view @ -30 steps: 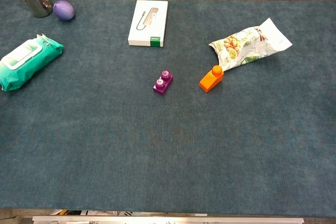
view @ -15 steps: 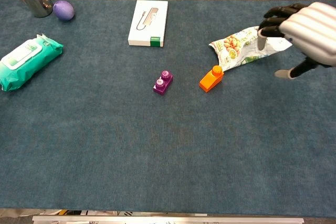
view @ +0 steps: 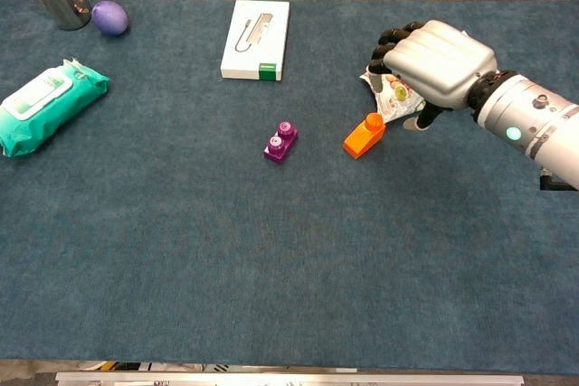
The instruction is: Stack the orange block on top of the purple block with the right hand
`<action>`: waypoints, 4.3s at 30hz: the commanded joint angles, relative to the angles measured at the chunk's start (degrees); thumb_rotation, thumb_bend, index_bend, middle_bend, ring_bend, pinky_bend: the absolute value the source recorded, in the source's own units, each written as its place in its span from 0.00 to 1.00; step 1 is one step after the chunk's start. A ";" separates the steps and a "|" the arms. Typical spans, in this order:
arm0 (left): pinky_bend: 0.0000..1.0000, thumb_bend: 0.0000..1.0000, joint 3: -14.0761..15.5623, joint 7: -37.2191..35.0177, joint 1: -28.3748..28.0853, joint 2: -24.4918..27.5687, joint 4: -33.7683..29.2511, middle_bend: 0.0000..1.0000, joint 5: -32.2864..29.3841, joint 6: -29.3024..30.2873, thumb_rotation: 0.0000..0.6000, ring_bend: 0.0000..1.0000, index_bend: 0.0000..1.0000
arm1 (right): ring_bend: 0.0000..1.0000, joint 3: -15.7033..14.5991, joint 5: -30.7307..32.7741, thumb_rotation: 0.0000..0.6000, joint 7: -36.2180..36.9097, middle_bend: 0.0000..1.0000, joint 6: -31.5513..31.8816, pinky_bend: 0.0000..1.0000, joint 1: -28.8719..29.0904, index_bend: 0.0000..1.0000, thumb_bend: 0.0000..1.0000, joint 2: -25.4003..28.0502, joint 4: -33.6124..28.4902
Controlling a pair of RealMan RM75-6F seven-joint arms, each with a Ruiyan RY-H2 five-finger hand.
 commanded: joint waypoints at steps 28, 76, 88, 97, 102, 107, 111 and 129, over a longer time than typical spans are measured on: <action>0.16 0.23 -0.25 -2.53 1.28 -0.11 1.79 0.27 -0.53 1.15 1.00 0.26 0.24 | 0.16 -3.52 12.41 1.00 -5.52 0.31 -2.65 0.23 8.52 0.44 0.08 -11.76 14.09; 0.16 0.23 -0.92 -3.30 3.28 0.07 1.74 0.27 -1.94 2.62 1.00 0.26 0.24 | 0.17 -1.34 -7.33 1.00 23.61 0.36 -10.78 0.23 24.08 0.59 0.22 -11.40 20.96; 0.16 0.23 -1.14 -1.85 3.75 -0.04 0.50 0.27 -2.27 2.92 1.00 0.26 0.24 | 0.17 -3.71 -14.23 1.00 32.74 0.36 -10.71 0.23 27.94 0.59 0.20 -13.82 27.76; 0.16 0.23 -1.30 -1.29 3.81 0.05 0.07 0.27 -2.56 2.63 1.00 0.26 0.24 | 0.17 -6.90 -19.01 1.00 39.61 0.36 -9.02 0.23 29.26 0.59 0.20 -15.04 32.21; 0.16 0.23 -1.42 -0.73 3.88 -0.10 -0.17 0.27 -2.72 2.59 1.00 0.26 0.24 | 0.17 -7.84 -20.35 1.00 41.80 0.36 -8.34 0.23 29.86 0.59 0.20 -15.49 34.53; 0.16 0.23 -1.47 -0.29 3.89 -0.16 -0.42 0.27 -2.79 2.47 1.00 0.26 0.24 | 0.17 -8.62 -21.11 1.00 43.54 0.36 -8.14 0.23 30.35 0.59 0.20 -16.22 36.42; 0.16 0.23 -1.56 0.01 3.91 -0.17 -0.59 0.27 -2.95 2.37 1.00 0.26 0.24 | 0.17 -9.12 -21.66 1.00 44.63 0.36 -7.86 0.23 30.73 0.59 0.20 -16.87 37.79; 0.16 0.23 -1.72 -0.11 4.16 -0.20 -0.41 0.27 -3.18 2.41 1.00 0.26 0.24 | 0.17 -10.48 -22.69 1.00 46.14 0.36 -7.93 0.23 32.07 0.59 0.19 -17.72 39.60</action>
